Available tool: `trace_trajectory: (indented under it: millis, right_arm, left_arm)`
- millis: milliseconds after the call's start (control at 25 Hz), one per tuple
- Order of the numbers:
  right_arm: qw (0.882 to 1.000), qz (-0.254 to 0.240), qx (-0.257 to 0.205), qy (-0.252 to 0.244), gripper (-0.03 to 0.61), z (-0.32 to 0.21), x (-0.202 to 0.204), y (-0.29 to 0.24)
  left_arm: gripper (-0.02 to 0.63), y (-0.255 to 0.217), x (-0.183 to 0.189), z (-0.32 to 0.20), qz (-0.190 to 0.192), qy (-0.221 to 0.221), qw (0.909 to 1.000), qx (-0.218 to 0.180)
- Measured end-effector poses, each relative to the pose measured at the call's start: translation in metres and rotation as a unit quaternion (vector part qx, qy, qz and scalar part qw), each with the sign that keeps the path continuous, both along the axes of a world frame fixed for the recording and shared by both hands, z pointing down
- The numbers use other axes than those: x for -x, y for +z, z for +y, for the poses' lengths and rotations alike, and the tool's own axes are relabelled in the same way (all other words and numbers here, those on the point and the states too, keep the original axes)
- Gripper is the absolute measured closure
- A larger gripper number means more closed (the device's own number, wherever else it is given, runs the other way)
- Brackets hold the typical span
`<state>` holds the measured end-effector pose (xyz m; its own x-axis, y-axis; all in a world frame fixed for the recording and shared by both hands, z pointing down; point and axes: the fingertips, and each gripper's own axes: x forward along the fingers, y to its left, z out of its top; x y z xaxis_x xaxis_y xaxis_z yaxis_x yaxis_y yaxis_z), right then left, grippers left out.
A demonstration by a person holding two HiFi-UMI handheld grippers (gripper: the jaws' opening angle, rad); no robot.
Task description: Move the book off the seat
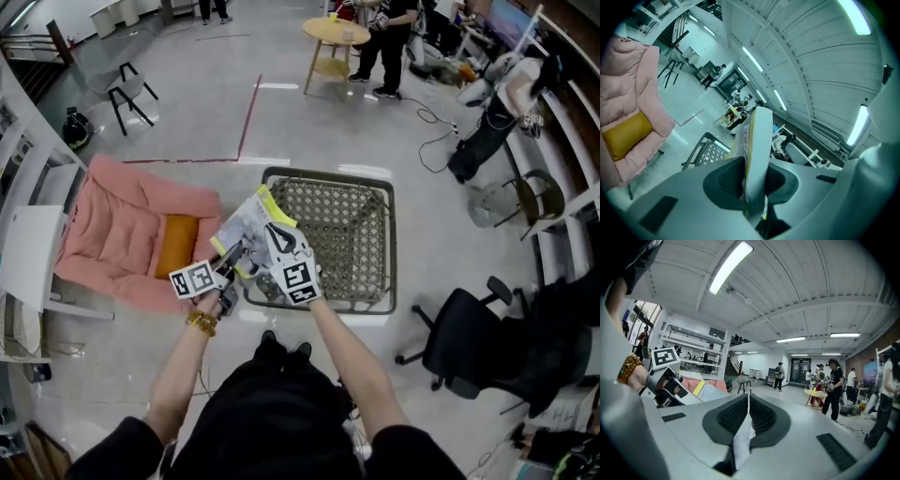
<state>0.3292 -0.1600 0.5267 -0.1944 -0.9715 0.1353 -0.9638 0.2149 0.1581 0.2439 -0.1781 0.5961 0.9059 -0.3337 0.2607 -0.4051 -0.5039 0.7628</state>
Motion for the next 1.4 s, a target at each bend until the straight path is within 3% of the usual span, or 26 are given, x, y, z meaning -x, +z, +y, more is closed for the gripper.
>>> trace_trajectory:
  millis: [280, 480, 760, 1080, 1240, 1400]
  right_arm:
    - [1.000, 0.017, 0.002, 0.024, 0.561, -0.005, -0.006, -0.004]
    - [1.000, 0.023, 0.001, 0.022, 0.562, 0.006, -0.017, 0.000]
    - [1.000, 0.009, -0.007, 0.021, 0.561, 0.037, -0.082, -0.001]
    - [1.000, 0.008, -0.004, 0.014, 0.561, 0.083, -0.198, 0.005]
    - [1.000, -0.001, -0.001, 0.025, 0.562, 0.102, -0.245, 0.009]
    - [0.999, -0.004, 0.005, 0.033, 0.561, 0.120, -0.269, 0.015]
  left_arm:
    - [0.540, -0.002, -0.017, -0.007, 0.019, 0.035, 0.9992, 0.001]
    - [0.540, 0.003, -0.035, 0.000, 0.010, 0.046, 0.9989, 0.006]
    - [0.540, 0.005, -0.097, 0.031, -0.003, 0.043, 0.9991, 0.004]
    - [0.540, 0.010, -0.195, 0.078, -0.002, 0.013, 0.9997, 0.021]
    - [0.540, 0.014, -0.234, 0.100, 0.007, 0.022, 0.9993, 0.028]
    - [0.540, 0.022, -0.263, 0.119, -0.012, 0.043, 0.9987, 0.026]
